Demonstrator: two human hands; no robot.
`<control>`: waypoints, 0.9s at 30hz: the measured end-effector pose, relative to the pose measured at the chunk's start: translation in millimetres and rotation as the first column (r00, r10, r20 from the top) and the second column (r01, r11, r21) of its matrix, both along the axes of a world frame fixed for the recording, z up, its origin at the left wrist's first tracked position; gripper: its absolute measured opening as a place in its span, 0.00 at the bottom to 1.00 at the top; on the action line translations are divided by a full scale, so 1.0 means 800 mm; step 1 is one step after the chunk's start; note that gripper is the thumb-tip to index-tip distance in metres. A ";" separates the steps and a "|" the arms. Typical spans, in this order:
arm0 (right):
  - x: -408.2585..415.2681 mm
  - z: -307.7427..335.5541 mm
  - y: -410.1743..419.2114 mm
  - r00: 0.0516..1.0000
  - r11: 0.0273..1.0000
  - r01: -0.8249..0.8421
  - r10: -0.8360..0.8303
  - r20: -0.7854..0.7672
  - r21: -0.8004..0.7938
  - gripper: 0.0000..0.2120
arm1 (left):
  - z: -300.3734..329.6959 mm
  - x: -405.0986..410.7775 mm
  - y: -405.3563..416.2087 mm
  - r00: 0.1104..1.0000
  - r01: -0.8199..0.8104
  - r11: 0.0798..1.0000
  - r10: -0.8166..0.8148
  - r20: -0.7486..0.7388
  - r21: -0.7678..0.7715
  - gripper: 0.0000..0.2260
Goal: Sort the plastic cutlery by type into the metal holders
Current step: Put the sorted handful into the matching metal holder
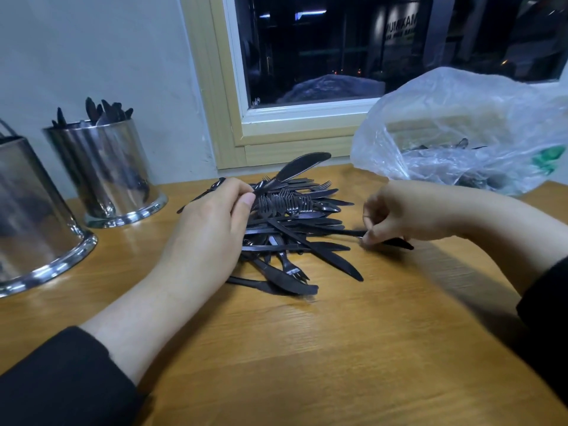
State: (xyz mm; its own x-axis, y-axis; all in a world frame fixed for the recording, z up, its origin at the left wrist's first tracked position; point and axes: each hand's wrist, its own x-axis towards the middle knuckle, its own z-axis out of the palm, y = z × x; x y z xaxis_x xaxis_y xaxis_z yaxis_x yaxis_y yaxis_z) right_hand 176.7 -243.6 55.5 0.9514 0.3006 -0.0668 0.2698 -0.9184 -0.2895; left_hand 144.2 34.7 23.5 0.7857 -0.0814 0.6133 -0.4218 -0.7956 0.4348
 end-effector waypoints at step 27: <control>-0.016 -0.017 0.059 0.715 0.827 -0.440 0.086 0.694 0.351 0.06 | 0.011 -0.013 -0.002 0.940 0.237 0.970 -0.244 -0.239 -0.059 0.06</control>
